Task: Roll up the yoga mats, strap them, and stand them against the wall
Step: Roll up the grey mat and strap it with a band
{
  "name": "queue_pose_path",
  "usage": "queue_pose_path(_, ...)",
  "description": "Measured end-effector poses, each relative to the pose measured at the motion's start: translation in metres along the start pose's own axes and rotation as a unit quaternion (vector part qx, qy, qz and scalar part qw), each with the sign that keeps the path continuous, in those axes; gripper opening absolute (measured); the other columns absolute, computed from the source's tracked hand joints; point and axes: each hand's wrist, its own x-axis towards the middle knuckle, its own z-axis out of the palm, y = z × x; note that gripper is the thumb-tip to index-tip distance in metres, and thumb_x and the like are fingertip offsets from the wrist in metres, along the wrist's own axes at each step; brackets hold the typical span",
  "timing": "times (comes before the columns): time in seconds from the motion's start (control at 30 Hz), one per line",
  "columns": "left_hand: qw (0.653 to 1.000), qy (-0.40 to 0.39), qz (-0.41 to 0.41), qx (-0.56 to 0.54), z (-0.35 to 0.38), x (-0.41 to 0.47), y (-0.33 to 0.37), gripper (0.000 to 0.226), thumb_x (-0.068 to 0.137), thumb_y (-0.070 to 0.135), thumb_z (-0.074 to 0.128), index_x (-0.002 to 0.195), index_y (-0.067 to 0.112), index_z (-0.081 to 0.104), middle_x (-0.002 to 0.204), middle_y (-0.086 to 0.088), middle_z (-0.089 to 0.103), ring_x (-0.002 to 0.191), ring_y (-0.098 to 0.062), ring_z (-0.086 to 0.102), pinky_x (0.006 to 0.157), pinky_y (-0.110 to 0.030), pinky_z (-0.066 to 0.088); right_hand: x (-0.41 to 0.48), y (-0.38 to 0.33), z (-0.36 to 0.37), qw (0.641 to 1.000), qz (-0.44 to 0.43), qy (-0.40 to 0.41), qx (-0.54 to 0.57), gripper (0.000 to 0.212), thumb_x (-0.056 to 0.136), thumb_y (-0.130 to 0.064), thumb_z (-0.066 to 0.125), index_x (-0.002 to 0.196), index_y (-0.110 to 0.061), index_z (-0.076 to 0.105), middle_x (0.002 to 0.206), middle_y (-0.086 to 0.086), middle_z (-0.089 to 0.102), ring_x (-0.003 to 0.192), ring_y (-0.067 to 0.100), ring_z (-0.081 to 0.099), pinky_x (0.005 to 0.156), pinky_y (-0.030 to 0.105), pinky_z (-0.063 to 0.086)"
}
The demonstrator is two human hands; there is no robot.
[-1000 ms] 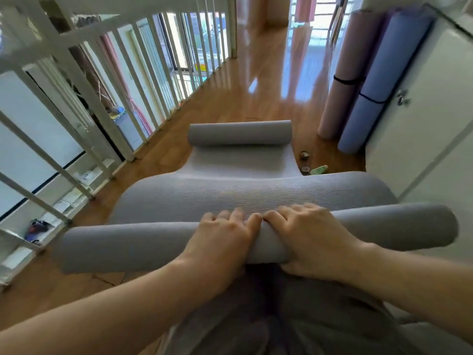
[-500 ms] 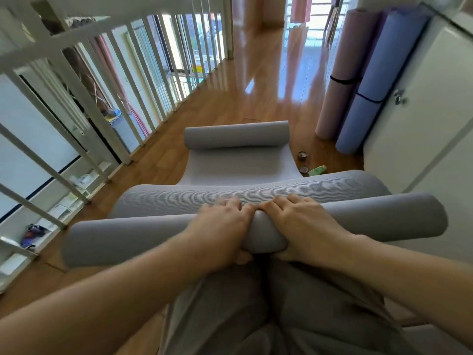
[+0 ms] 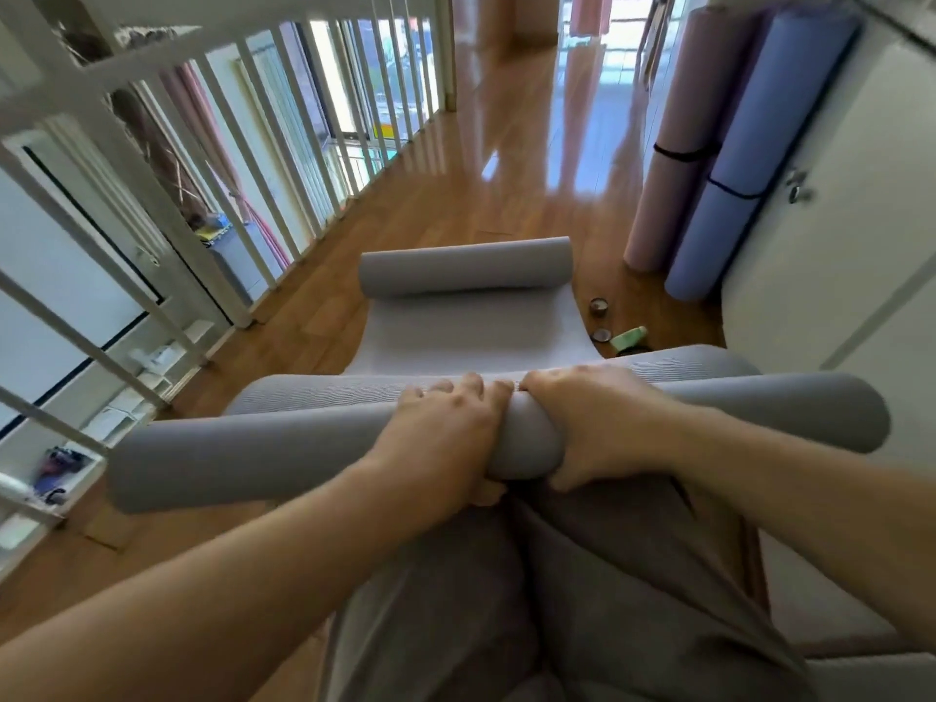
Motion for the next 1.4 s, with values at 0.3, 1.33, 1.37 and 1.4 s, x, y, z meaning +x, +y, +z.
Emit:
queue_pose_path(0.3, 0.993, -0.057, 0.018, -0.099, -0.003, 0.024, -0.024, 0.081, 0.063, 0.05, 0.078, 0.131, 0.029, 0.04, 0.121, 0.005, 0.057, 0.105, -0.018, 0.056, 0.084, -0.032, 0.047, 0.003, 0.0, 0.036, 0.974, -0.028, 0.203, -0.093, 0.076, 0.051, -0.051, 0.08, 0.116, -0.019, 0.057, 0.096, 0.001, 0.065, 0.08, 0.024, 0.064, 0.071, 0.037, 0.05)
queue_pose_path(1.33, 0.999, -0.034, 0.014, -0.034, 0.001, -0.053, 0.025, 0.09, 0.065, 0.047, 0.077, 0.138, 0.024, 0.029, 0.128, -0.003, 0.048, 0.115, -0.024, 0.051, 0.093, -0.038, 0.043, -0.075, -0.028, 0.02, 0.993, -0.056, 0.062, -0.083, 0.096, 0.07, -0.068, 0.065, 0.146, -0.027, 0.024, 0.138, -0.006, 0.045, 0.124, 0.017, 0.045, 0.106, 0.035, 0.035)
queue_pose_path(1.37, 0.996, -0.065, 0.021, -0.06, -0.003, -0.047, 0.02, 0.09, 0.065, 0.048, 0.078, 0.137, 0.024, 0.031, 0.128, -0.001, 0.049, 0.114, -0.023, 0.052, 0.093, -0.036, 0.044, -0.075, -0.031, 0.023, 0.992, -0.055, 0.066, -0.096, 0.096, 0.071, -0.064, 0.066, 0.147, -0.025, 0.022, 0.14, -0.004, 0.043, 0.125, 0.018, 0.044, 0.106, 0.036, 0.034)
queue_pose_path(1.4, 0.991, -0.095, 0.026, -0.09, -0.008, -0.041, 0.015, 0.088, 0.064, 0.049, 0.08, 0.135, 0.024, 0.034, 0.128, 0.0, 0.051, 0.112, -0.022, 0.052, 0.091, -0.033, 0.044, -0.073, -0.032, 0.026, 0.991, -0.051, 0.063, -0.106, 0.095, 0.071, -0.06, 0.067, 0.146, -0.024, 0.022, 0.139, -0.003, 0.043, 0.124, 0.018, 0.044, 0.105, 0.037, 0.035)
